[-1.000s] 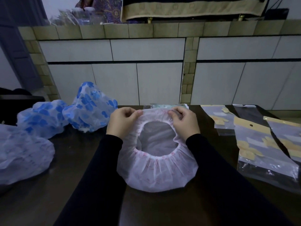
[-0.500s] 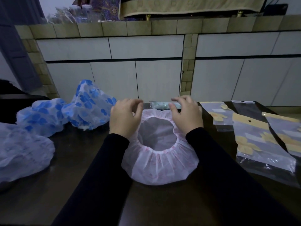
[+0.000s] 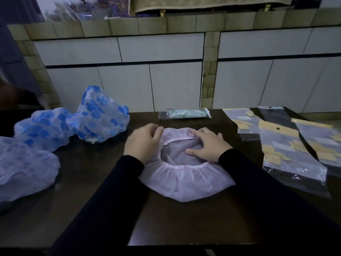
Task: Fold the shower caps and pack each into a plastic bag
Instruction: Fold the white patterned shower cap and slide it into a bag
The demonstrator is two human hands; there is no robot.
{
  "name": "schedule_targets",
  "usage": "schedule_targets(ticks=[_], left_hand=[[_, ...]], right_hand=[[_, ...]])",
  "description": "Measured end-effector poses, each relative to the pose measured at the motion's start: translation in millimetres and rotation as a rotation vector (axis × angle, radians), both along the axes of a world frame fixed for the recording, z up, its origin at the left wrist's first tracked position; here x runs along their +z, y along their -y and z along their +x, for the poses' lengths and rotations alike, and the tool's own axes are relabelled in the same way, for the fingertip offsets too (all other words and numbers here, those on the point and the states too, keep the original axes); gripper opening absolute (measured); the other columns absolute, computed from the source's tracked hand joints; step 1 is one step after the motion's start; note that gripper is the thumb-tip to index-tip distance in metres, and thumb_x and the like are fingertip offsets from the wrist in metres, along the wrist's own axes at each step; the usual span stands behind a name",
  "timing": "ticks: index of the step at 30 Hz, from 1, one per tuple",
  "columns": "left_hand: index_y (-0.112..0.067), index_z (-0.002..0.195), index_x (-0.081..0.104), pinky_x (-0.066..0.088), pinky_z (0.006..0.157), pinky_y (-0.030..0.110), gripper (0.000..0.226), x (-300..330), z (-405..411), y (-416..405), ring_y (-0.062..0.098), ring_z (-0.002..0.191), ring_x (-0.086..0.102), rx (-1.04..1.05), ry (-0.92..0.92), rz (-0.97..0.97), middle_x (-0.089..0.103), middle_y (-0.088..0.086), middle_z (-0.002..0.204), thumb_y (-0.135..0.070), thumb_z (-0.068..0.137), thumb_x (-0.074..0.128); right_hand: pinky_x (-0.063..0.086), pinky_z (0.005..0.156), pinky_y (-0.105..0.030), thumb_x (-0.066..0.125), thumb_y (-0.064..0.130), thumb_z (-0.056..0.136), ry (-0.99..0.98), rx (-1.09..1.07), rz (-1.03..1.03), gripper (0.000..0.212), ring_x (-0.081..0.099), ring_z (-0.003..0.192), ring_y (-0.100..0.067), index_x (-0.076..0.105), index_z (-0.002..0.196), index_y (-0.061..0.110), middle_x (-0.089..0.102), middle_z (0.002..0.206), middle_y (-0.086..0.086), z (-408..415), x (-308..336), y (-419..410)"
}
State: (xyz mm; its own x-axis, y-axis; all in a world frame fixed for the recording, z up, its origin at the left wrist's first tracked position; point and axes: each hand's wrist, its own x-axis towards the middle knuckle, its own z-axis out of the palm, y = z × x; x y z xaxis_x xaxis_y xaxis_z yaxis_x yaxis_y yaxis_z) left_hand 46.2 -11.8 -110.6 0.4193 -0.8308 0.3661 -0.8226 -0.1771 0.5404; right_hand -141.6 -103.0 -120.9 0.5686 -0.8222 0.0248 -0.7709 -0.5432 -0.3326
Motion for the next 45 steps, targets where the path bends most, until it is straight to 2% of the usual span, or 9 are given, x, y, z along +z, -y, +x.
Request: schedule_targets(ticks=[4,8,16,23,29,32,37,42,45], left_hand=[[-0.02,0.107,0.067,0.047,0.089,0.038,0.032,0.3,7.1,30.6,0.028,0.102,0.06,0.103,0.123,0.147,0.067,0.006,0.109,-0.038,0.094,0.044],[-0.013,0.102,0.069,0.048,0.091,0.039,0.041,-12.0,10.0,63.0,0.028,0.102,0.061,0.054,0.053,0.399,0.068,0.008,0.107,-0.049,0.088,0.054],[-0.027,0.079,0.048,0.036,0.064,0.026,0.019,-19.2,10.9,79.6,0.021,0.074,0.053,-0.257,-0.066,-0.004,0.056,-0.004,0.072,-0.025,0.088,0.065],[-0.018,0.068,0.056,0.037,0.053,0.018,0.038,-10.3,13.7,90.9,0.001,0.053,0.041,-0.192,-0.29,-0.186,0.052,-0.012,0.059,-0.025,0.053,0.09],[-0.019,0.08,0.068,0.042,0.06,0.016,0.03,-15.1,21.3,92.7,0.005,0.063,0.054,-0.196,-0.307,-0.09,0.064,-0.01,0.07,-0.043,0.067,0.082],[-0.012,0.081,0.07,0.046,0.065,0.025,0.033,-16.6,30.1,84.1,0.01,0.062,0.055,-0.263,-0.39,0.065,0.068,0.001,0.072,-0.038,0.066,0.085],[-0.022,0.073,0.065,0.038,0.054,0.011,0.023,-2.4,27.1,80.1,0.005,0.058,0.052,-0.145,-0.264,-0.028,0.06,-0.009,0.064,-0.008,0.066,0.082],[-0.031,0.088,0.066,0.05,0.081,0.027,0.016,-0.9,15.4,74.2,0.011,0.083,0.061,-0.062,-0.026,0.023,0.067,-0.013,0.084,-0.03,0.071,0.067],[-0.03,0.081,0.066,0.047,0.075,0.027,0.021,-0.8,13.0,72.5,0.009,0.078,0.058,-0.122,-0.074,0.076,0.063,-0.015,0.075,-0.049,0.073,0.071]], right_hand=[[0.033,0.106,-0.043,0.048,0.057,0.091,0.194,-0.108,-0.086,0.043,0.048,0.116,-0.019,0.063,0.119,0.029,0.05,0.122,0.0,8.0,5.1,11.1],[0.041,0.099,-0.042,0.05,0.042,0.094,0.204,-0.103,-0.199,0.028,0.052,0.111,-0.02,0.066,0.107,0.024,0.054,0.118,-0.001,18.1,5.4,31.8],[0.028,0.108,-0.043,0.044,0.044,0.098,0.143,-0.048,-0.102,0.047,0.04,0.132,-0.023,0.042,0.141,0.027,0.046,0.144,-0.003,23.9,1.8,57.8],[0.045,0.08,-0.032,0.063,0.034,0.09,0.433,-0.097,-0.04,0.016,0.057,0.088,-0.02,0.056,0.088,0.019,0.059,0.09,0.002,17.8,6.0,53.3],[0.042,0.092,-0.027,0.058,0.036,0.093,0.441,-0.237,-0.106,0.039,0.059,0.111,-0.024,0.063,0.124,0.013,0.064,0.124,-0.007,12.1,5.9,53.5],[0.043,0.089,-0.027,0.062,0.041,0.089,0.519,-0.307,-0.037,0.04,0.06,0.107,-0.02,0.065,0.121,0.016,0.066,0.12,-0.003,6.8,0.0,61.5],[0.038,0.071,-0.027,0.058,0.034,0.093,0.489,-0.353,-0.12,0.017,0.055,0.084,-0.015,0.063,0.098,0.019,0.063,0.096,0.006,14.0,-5.4,55.0],[0.043,0.091,-0.039,0.056,0.024,0.092,0.302,-0.28,-0.194,0.021,0.056,0.102,-0.02,0.056,0.114,0.027,0.056,0.121,0.003,23.3,-1.7,44.8],[0.047,0.091,-0.038,0.056,0.031,0.093,0.441,-0.211,-0.148,0.022,0.059,0.102,-0.019,0.057,0.115,0.029,0.063,0.115,0.006,17.4,4.3,38.2]])
